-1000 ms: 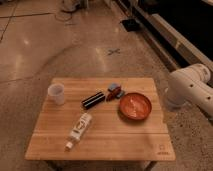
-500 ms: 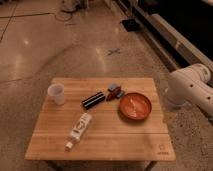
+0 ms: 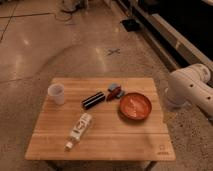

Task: Place the bottle in the ceramic bowl

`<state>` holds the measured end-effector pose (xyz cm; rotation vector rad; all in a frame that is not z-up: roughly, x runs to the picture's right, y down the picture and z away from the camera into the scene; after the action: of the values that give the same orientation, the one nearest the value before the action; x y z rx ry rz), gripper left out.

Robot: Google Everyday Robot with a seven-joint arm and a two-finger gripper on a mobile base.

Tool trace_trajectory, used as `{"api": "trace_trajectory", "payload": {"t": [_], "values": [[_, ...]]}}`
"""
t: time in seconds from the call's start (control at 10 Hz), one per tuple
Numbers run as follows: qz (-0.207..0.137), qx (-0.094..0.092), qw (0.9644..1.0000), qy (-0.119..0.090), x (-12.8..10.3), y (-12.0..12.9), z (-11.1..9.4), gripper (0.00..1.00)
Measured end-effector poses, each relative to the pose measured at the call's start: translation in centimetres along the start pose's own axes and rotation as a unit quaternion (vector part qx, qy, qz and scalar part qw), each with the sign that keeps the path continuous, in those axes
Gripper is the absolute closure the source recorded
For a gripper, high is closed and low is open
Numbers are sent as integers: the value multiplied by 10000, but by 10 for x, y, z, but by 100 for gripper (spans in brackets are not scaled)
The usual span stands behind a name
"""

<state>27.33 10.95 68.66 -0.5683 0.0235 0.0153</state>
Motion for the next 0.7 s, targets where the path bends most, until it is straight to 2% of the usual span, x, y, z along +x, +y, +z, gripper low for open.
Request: {"api": "trace_trajectory", "payload": {"t": [0.2,0.3,0.5,0.7], "values": [[-638,-25,9978,-160,-49,5,15,35],[-1144,-56,9930,-282,-90,8,29,35],[-1735,-99,9836,-478,-145,8,48,35],[-2350,-150,9692,-723,-208,2,65,35]]}}
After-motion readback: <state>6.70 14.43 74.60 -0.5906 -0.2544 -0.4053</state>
